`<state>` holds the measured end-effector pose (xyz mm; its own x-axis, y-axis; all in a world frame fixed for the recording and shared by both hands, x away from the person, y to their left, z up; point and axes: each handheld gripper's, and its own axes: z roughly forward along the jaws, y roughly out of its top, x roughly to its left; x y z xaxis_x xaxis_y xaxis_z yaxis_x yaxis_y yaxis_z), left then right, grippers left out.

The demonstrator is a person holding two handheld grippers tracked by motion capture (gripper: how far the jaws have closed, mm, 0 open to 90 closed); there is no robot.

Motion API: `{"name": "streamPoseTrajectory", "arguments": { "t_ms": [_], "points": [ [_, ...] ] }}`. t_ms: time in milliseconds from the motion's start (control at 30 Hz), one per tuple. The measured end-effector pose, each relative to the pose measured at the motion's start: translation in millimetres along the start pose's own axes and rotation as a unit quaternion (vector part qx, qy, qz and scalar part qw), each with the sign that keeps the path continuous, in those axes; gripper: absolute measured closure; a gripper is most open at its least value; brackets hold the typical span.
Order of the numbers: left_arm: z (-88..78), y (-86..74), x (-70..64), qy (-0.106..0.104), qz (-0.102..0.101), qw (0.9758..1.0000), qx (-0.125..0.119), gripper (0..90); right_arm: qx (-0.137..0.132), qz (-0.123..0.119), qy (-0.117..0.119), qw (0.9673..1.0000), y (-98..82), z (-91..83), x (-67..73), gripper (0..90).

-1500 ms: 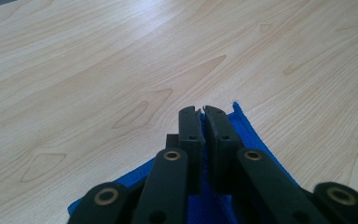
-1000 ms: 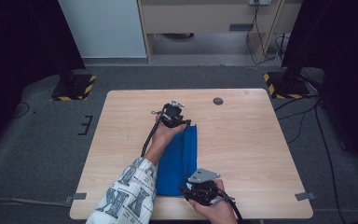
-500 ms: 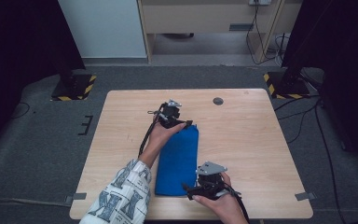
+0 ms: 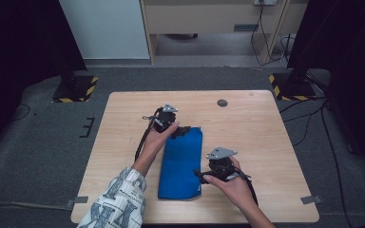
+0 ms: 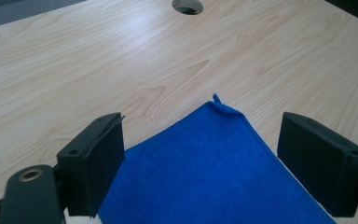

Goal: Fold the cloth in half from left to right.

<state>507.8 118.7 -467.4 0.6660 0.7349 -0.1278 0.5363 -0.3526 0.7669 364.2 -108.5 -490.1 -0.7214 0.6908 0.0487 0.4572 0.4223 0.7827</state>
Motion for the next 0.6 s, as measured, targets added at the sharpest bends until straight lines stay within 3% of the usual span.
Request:
{"name": "streamPoseTrajectory", "arguments": {
  "t_ms": [133,300,600],
  "points": [
    [-5.9,-5.4,0.7,0.018,0.007,0.9998,0.005,12.6,0.0,0.004,-0.004,1.0,5.4,5.9,-11.4,14.7],
    [-12.0,-12.7,3.9,0.031,-0.003,0.9994,0.015,12.6,0.005,0.005,-0.011,0.9999,13.5,17.2,-24.0,14.1],
    [-22.1,-20.3,17.5,0.047,-0.016,0.9988,0.002,13.5,0.007,-0.006,-0.021,0.9997,29.5,32.1,-34.6,15.5]
  ]
}}
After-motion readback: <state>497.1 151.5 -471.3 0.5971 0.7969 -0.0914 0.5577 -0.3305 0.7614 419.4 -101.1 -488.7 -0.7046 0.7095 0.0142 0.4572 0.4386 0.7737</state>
